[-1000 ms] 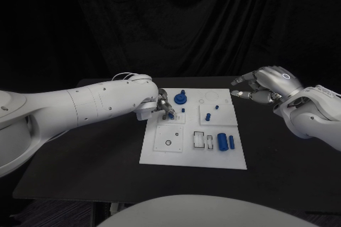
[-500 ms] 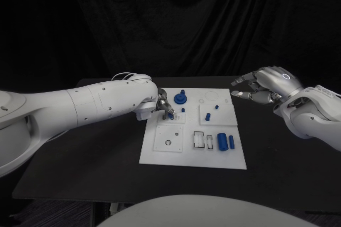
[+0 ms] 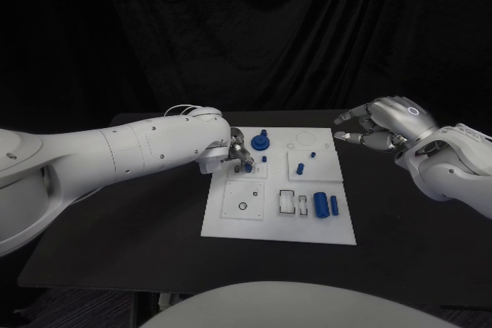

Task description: Assemble the parts on the task board

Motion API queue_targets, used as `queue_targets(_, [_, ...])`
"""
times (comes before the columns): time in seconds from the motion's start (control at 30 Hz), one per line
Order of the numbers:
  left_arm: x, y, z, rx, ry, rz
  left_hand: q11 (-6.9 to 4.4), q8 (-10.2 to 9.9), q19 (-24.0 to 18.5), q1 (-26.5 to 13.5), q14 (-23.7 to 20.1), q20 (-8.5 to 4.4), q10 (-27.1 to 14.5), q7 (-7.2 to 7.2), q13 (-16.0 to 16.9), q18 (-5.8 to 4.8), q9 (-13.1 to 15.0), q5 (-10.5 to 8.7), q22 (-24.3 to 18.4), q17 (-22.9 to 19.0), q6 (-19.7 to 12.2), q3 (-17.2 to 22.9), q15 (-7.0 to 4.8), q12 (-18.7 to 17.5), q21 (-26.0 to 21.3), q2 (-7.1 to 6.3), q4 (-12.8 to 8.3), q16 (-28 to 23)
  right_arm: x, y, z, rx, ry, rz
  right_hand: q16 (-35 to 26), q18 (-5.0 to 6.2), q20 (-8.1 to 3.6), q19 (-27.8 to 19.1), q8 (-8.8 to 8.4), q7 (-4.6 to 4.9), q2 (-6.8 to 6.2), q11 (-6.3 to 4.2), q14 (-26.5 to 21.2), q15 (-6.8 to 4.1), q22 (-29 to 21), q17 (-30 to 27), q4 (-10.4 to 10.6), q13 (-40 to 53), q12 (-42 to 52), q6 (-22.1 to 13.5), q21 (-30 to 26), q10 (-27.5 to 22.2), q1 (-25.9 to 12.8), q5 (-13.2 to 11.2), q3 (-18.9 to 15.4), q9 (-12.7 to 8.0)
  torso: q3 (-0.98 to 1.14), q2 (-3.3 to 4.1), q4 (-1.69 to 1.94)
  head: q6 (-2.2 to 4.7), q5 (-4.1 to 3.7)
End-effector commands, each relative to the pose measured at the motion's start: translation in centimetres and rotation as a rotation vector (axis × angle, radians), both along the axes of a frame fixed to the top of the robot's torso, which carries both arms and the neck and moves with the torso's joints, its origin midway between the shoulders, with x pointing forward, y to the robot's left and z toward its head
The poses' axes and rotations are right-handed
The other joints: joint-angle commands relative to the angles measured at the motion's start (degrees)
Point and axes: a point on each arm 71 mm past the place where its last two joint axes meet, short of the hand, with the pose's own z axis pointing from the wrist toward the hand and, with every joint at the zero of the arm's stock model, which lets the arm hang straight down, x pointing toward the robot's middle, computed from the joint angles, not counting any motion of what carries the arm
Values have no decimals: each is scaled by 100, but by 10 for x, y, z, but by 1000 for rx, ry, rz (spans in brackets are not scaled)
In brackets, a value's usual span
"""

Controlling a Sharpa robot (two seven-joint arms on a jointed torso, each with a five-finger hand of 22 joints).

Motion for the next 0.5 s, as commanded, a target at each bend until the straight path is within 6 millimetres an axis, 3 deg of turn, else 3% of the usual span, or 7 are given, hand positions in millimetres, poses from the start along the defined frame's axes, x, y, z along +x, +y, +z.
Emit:
queue_targets(0.03, [-1,-2,-1,-6,-2,-14,0,-30,152,-61,606,-13,596,-30,1509,108,10,-35,1049,1509,3,42,1,-3,-24,15,9,15,1,-1,-1,-5,4,-15,17,-91,40,595,-34,-1,15,50,616,33,1509,1509,-6,1121,12,43,15,415,58,36,-34,-5,2,0,2,1,10])
queue_targets(0.5, [-2,2,-1,0,4,-10,0,-33,152,-59,606,-13,596,-31,1509,108,16,-41,1050,1509,3,53,1,-3,-25,17,2,15,1,-2,-3,-8,10,-16,17,-91,40,595,-35,-1,17,50,616,33,1509,1509,-8,1120,11,48,15,414,65,40,-33,-6,1,-6,2,1,38])
